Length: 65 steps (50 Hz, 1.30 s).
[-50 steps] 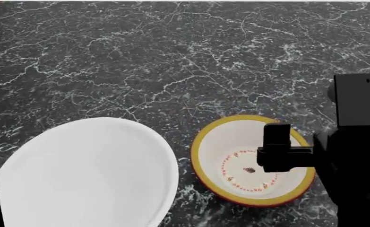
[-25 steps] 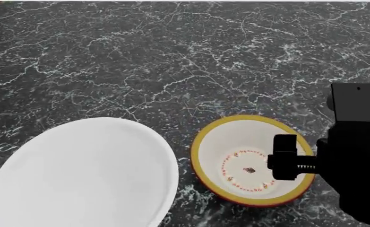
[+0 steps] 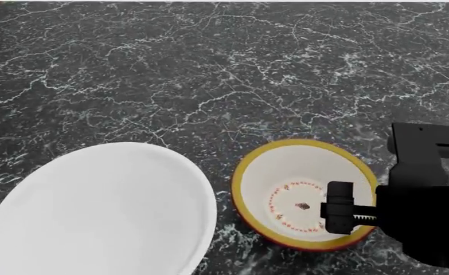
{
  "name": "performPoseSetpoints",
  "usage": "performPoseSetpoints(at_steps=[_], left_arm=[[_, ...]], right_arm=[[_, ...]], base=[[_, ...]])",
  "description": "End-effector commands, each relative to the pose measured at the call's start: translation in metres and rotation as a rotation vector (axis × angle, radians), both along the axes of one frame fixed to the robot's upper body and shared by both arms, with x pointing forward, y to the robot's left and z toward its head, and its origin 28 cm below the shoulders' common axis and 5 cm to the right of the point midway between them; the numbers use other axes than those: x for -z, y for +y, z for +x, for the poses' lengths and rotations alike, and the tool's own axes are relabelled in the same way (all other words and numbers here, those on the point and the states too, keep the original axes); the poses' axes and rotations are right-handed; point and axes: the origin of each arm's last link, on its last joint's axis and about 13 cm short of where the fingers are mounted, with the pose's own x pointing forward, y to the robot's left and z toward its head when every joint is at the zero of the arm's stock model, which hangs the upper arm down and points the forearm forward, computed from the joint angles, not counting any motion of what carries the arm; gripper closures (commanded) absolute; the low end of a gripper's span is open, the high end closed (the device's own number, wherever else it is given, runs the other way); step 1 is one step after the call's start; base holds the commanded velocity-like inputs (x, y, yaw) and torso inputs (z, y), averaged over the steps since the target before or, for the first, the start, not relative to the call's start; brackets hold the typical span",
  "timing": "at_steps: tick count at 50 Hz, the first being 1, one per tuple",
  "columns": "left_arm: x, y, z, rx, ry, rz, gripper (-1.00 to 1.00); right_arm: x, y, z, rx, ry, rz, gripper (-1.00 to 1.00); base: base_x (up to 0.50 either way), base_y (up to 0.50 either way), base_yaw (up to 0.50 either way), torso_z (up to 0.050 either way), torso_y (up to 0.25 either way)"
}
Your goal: Stack the bowls from largest to smallest.
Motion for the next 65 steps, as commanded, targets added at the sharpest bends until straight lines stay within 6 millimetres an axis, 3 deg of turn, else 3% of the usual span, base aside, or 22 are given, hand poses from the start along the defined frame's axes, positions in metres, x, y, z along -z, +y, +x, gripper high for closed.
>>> performPoseSetpoints(at_steps=[1, 18, 19, 28, 37, 54, 65], left_arm=[[0.001, 0.002, 0.0, -0.014, -0.003, -0.005, -1.0], [0.002, 0.002, -0.001, -0.013, 0.0, 0.004, -1.0], [0.002, 0.002, 0.0, -0.012, 0.001, 0.005, -1.0], [0.003, 0.001, 0.0, -0.013, 0.006, 0.01, -1.0], [0.002, 0.002, 0.0, -0.016, 0.002, 0.009, -1.0], [0.0, 0.003, -0.002, -0.024, -0.009, 0.013, -1.0], [-0.007, 0.011, -0.006, -0.062, -0.023, 0.0, -1.0]], right_arm=[[0.015, 0.005, 0.012, 0.001, 0.038, 0.05, -1.0], [0.022, 0.01, 0.015, -0.046, 0.034, 0.037, -1.0], [0.021, 0.01, 0.015, -0.048, 0.028, 0.035, 1.0], [0.011, 0.009, 0.012, -0.069, -0.037, 0.019, 1.0], [-0.038, 0.008, 0.001, -0.064, -0.256, 0.055, 1.0], [-0.084, 0.001, -0.025, -0.023, -0.509, 0.199, 1.0], [-0.119, 0.02, -0.05, -0.107, -0.581, 0.329, 1.0]], base=[[0.0, 0.0, 0.0, 0.0, 0.0], [0.0, 0.0, 0.0, 0.0, 0.0], [0.0, 0.0, 0.0, 0.0, 0.0], [0.0, 0.0, 0.0, 0.0, 0.0], [0.0, 0.0, 0.0, 0.0, 0.0], [0.0, 0.0, 0.0, 0.0, 0.0], [0.0, 0.0, 0.0, 0.0, 0.0]])
